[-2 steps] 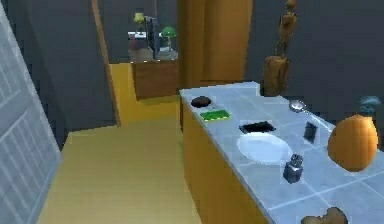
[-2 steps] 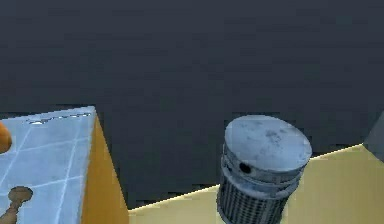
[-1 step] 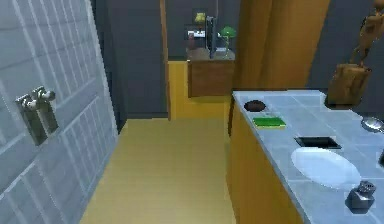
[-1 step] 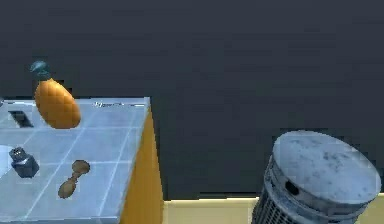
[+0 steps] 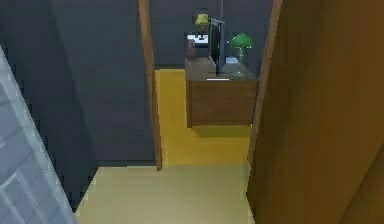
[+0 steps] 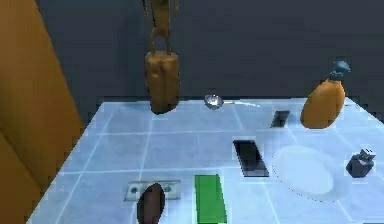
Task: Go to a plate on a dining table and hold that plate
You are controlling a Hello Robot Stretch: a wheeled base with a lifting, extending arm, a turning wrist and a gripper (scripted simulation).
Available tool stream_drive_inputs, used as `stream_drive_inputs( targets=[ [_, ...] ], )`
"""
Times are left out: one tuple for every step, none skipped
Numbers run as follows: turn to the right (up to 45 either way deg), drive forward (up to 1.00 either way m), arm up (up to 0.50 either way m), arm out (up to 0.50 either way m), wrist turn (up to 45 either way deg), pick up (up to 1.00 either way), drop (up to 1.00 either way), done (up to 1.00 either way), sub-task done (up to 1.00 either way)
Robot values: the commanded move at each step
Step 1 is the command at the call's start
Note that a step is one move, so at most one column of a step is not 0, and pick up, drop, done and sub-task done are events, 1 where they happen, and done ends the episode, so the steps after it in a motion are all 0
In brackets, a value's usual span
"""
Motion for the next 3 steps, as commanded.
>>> stream_drive_inputs(
  targets=[
    [0.0,1.0,0.0,0.0,0.0,0.0,0.0,0.0,0.0],
    [-3.0,0.0,0.0,0.0,0.0,0.0,0.0,0.0,0.0],
    [0.0,0.65,0.0,0.0,0.0,0.0,0.0,0.0,0.0]
  ],
)
